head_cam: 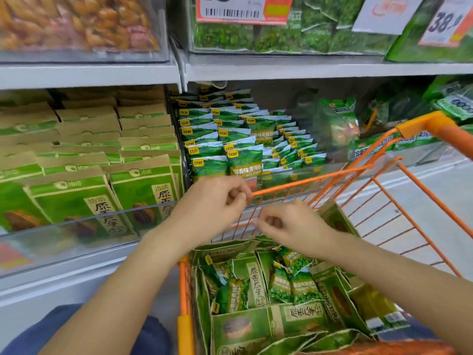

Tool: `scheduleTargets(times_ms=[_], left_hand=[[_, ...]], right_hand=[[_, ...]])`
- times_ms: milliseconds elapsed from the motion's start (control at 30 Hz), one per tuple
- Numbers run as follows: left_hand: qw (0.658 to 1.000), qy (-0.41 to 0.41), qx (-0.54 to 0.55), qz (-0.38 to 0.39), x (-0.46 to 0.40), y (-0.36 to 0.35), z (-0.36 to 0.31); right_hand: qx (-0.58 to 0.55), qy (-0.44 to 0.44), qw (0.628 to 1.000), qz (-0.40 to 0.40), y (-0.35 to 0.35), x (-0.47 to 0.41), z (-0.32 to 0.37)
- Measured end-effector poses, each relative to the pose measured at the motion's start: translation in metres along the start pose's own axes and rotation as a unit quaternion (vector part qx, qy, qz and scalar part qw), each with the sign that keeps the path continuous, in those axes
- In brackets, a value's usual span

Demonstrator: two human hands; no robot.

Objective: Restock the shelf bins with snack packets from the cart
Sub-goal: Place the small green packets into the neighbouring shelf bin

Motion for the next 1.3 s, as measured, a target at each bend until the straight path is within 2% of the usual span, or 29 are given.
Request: scheduleTargets(times_ms=[67, 133, 267, 333, 400, 500, 600, 700, 867, 967, 1067, 1200, 1300], left_hand=[[1.000, 0.012, 0.020, 0.018, 0.005, 0.002, 0.001], [0.998, 0.029, 0.056, 0.012, 0.008, 0.006, 0.002], [0.995, 0.054, 0.085, -0.009, 0.009, 0.014, 0.004], [0.991, 0.071, 0.110, -0.007, 0.009, 0.015, 0.002], [0.986, 0.082, 0.143, -0.008, 0.008, 0.015, -0.001], [0.980, 0.092, 0.178, -0.012, 0.007, 0.014, -0.005], [0.978, 0.100, 0.180, -0.016, 0.009, 0.013, -0.004], [0.982, 0.101, 0.157, -0.014, 0.009, 0.012, -0.002], [0.989, 0.085, 0.116, 0.043, 0.018, 0.010, 0.000], [0.986, 0.092, 0.136, 0.034, 0.019, 0.016, 0.003], [0.984, 0.095, 0.151, 0.014, 0.015, 0.020, 0.003], [0.970, 0.141, 0.155, 0.126, 0.016, 0.008, 0.003], [0.976, 0.119, 0.112, 0.141, 0.018, -0.003, -0.002]], right_hand=[[0.069, -0.045, 0.981, 0.173, -0.037, 0.009, 0.007], [0.051, -0.076, 0.968, 0.235, -0.065, 0.015, 0.021], [0.015, -0.127, 0.956, 0.265, -0.099, 0.020, 0.046], [-0.058, -0.191, 0.947, 0.253, -0.100, 0.020, 0.046], [-0.069, -0.219, 0.945, 0.233, -0.092, 0.018, 0.037], [-0.029, -0.199, 0.960, 0.197, -0.072, 0.019, 0.023], [-0.041, -0.183, 0.965, 0.186, -0.056, 0.018, 0.018], [-0.009, -0.158, 0.964, 0.213, -0.064, 0.013, 0.023], [0.059, -0.095, 0.954, 0.278, -0.100, 0.019, 0.049], [0.057, -0.072, 0.971, 0.222, -0.075, 0.010, 0.048], [-0.059, -0.132, 0.979, 0.141, -0.023, 0.005, 0.029], [-0.264, -0.217, 0.938, 0.055, 0.036, 0.009, 0.017], [-0.311, -0.220, 0.924, -0.021, 0.056, 0.004, 0.015]])
Point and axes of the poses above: each hand's wrist, its own x-axis away from the middle knuckle, its own y-axis out of the back of the hand, z = x × y, the point moved 3 cm from there along -x, towards the middle knuckle, and after that the axes turned 14 degrees about -z, right-handed, at the moved point
